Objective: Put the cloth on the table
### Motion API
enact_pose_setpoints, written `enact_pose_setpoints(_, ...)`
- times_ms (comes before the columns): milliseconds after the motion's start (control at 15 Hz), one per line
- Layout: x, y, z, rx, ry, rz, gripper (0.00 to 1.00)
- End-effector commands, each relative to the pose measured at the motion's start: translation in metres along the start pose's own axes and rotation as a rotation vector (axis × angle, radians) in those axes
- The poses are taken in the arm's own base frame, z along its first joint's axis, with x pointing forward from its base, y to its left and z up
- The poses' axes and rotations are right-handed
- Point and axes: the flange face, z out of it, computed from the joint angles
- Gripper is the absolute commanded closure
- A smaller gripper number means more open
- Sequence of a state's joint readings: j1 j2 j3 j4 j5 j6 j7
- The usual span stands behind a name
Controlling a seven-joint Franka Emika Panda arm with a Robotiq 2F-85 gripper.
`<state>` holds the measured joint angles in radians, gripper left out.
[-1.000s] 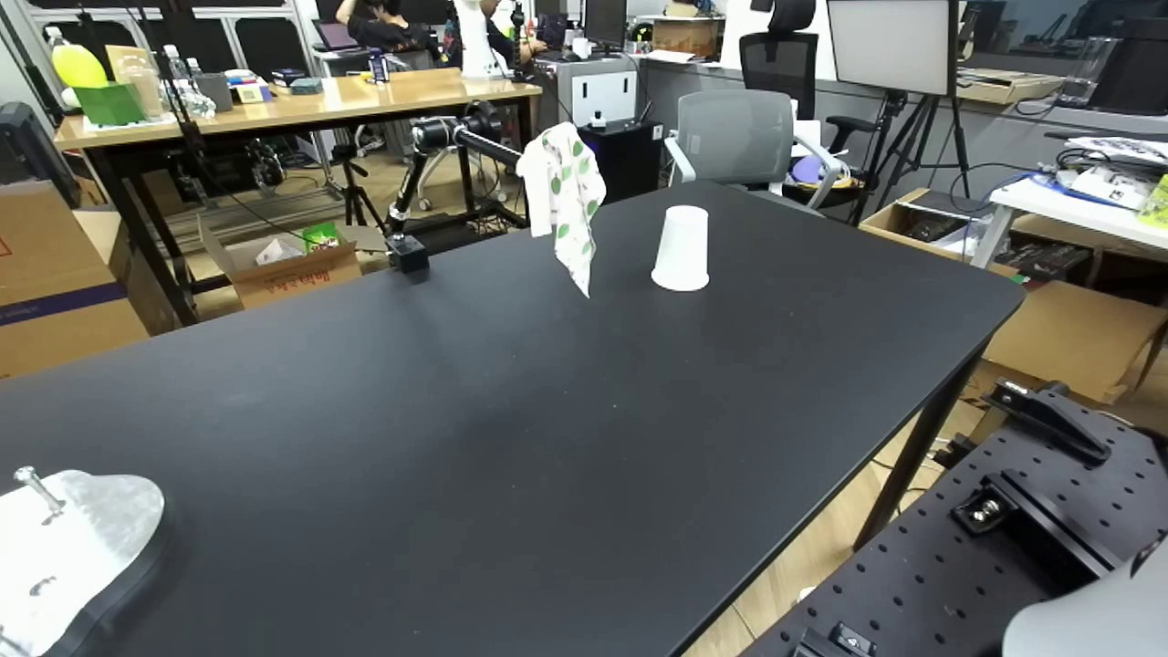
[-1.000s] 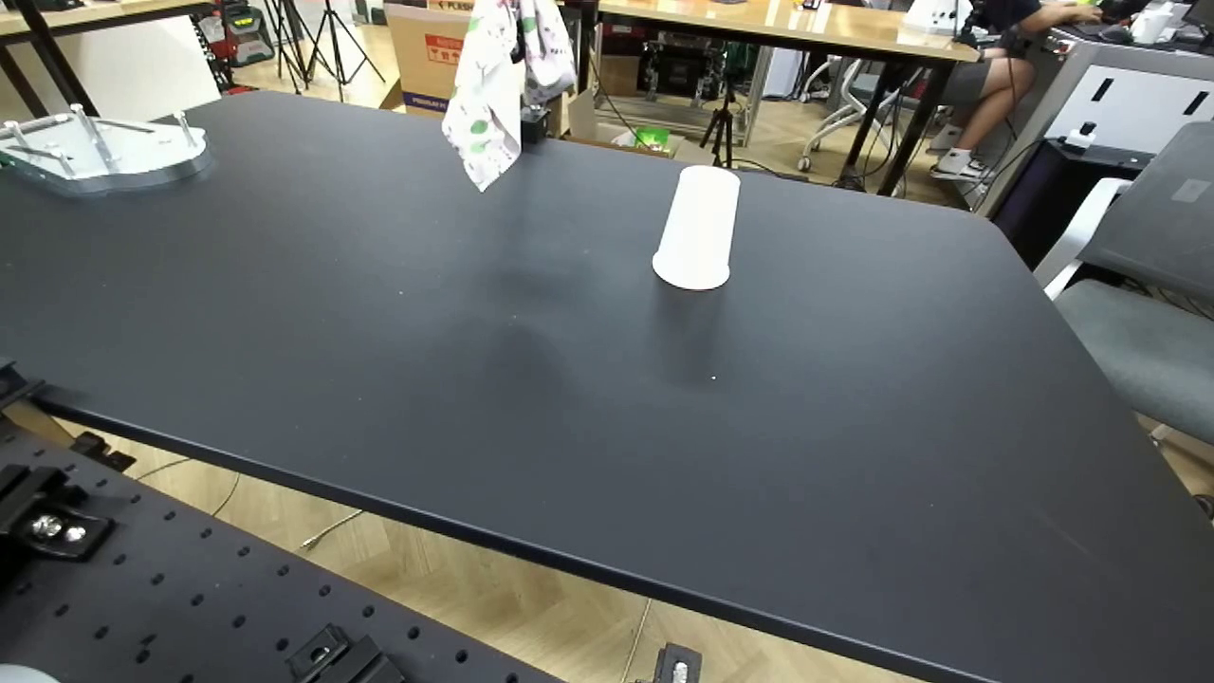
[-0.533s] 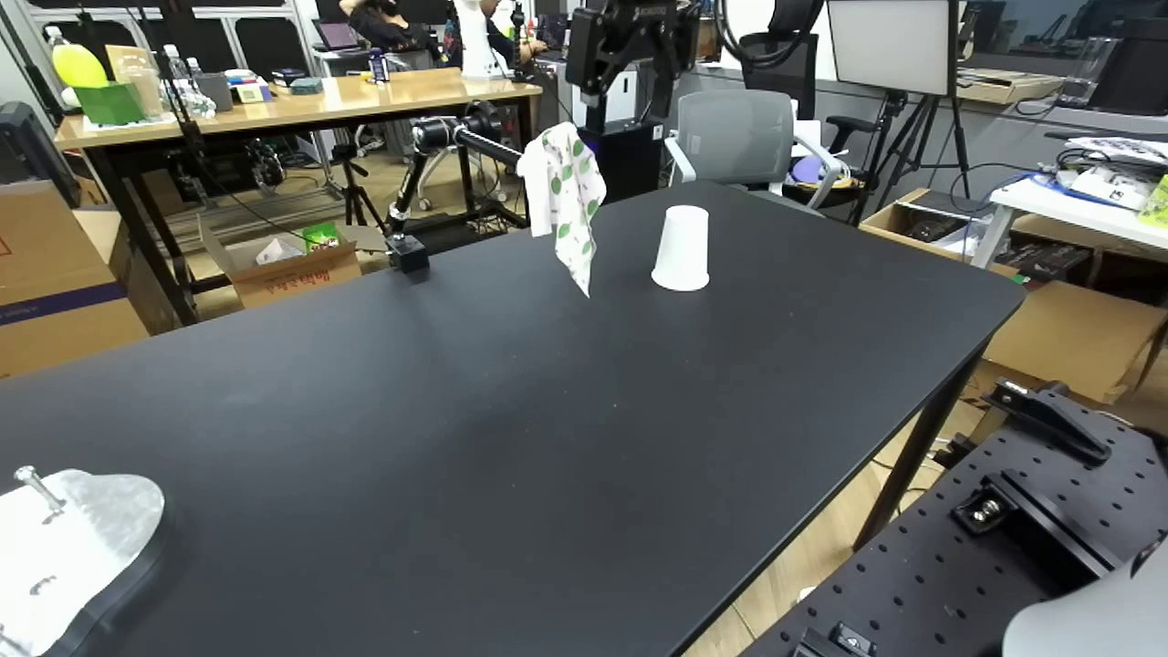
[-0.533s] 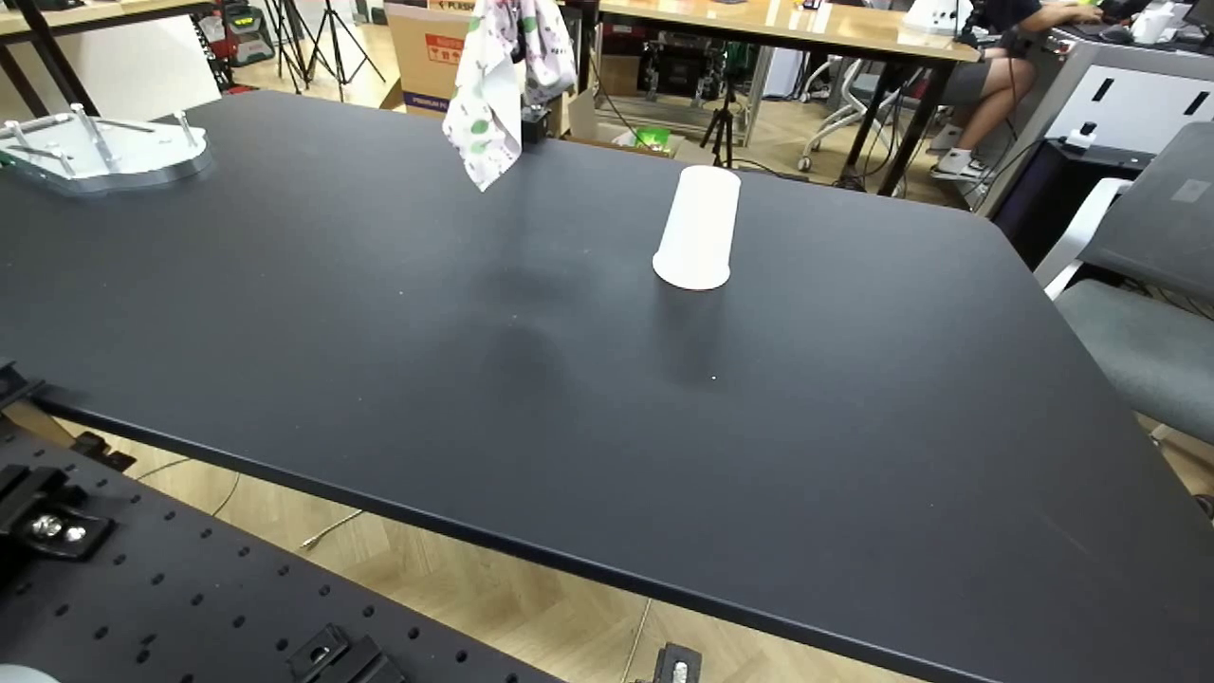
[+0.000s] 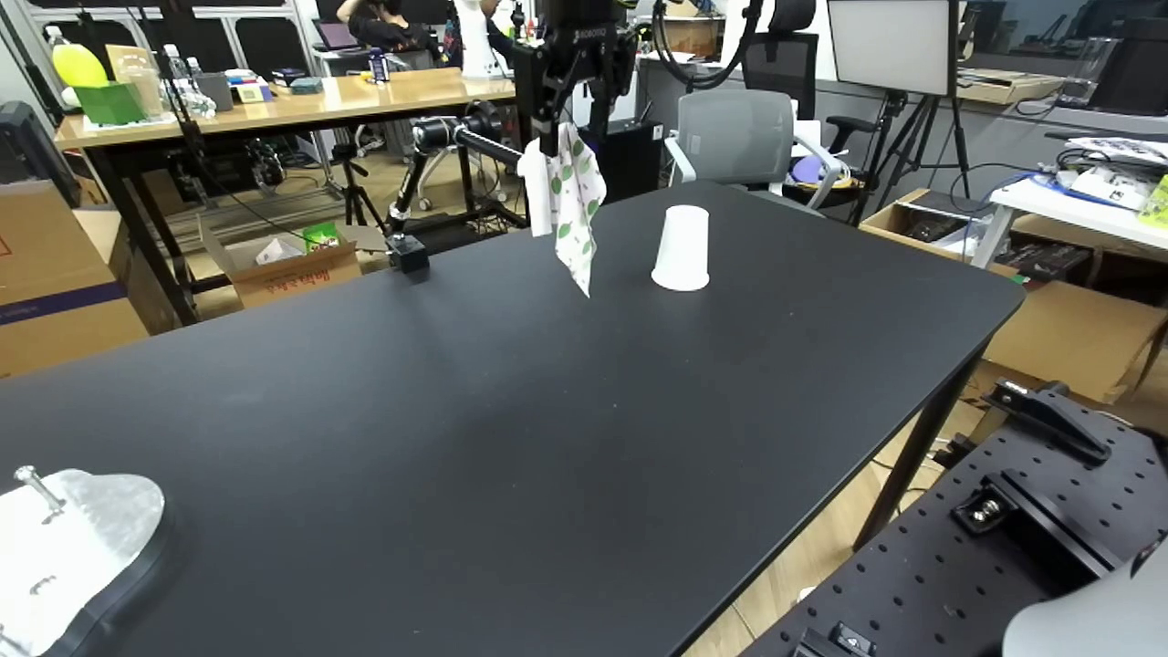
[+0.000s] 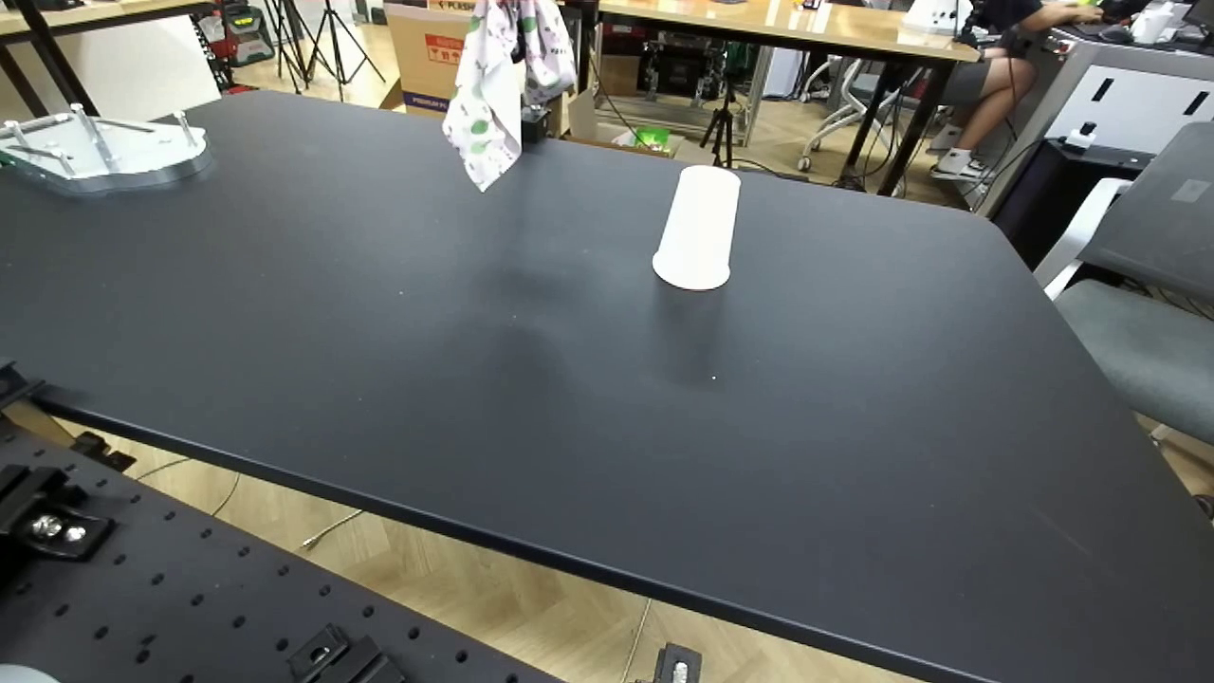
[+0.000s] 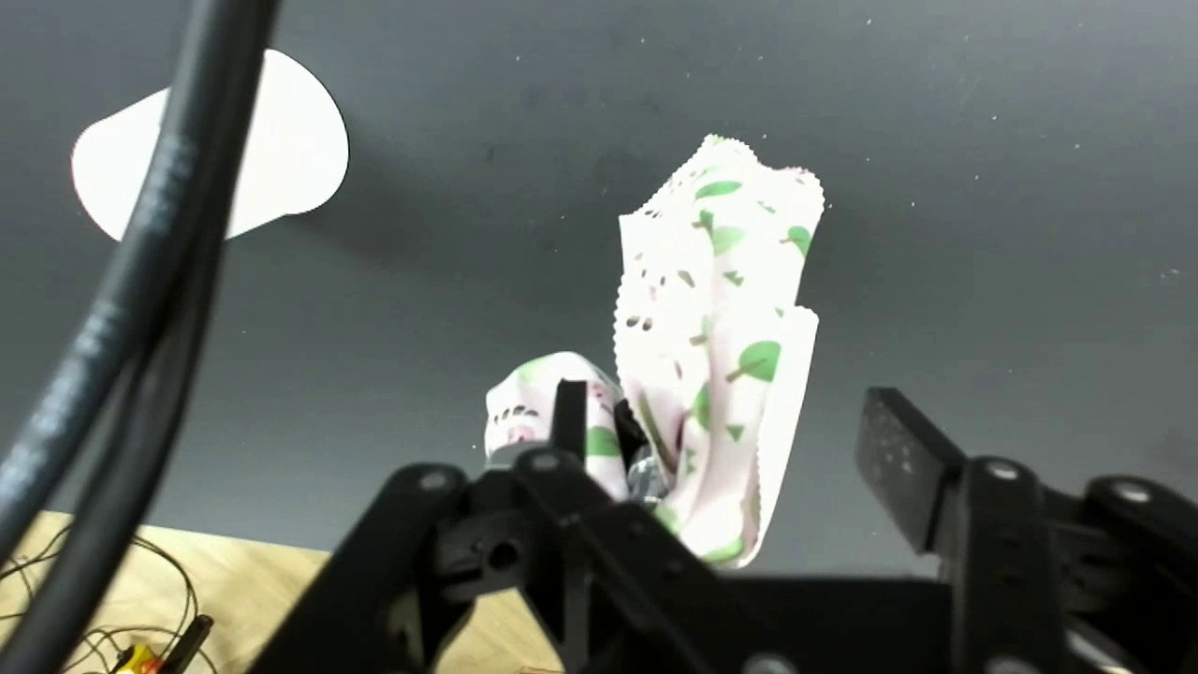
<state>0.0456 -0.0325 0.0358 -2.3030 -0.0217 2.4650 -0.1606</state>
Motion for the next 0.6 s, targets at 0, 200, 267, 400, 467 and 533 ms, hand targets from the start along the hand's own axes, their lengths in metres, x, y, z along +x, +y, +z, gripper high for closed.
enact_pose_setpoints(0,0.009,0.004,-0.007,-0.005,0.013,-0.004,0.55)
enact_pose_setpoints(200,0.009,0.008,-0.007,-0.001,0.012,0.007,0.75)
enact_pose_setpoints(267,0.009,0.01,-0.006,0.0,0.012,0.012,0.82)
enact_pose_setpoints(400,0.009,0.013,-0.006,0.002,0.01,0.019,0.95)
enact_pose_setpoints(467,0.008,0.014,-0.006,0.001,0.009,0.023,1.0)
enact_pose_setpoints(533,0.007,0.015,-0.007,0.001,0.011,0.027,1.0)
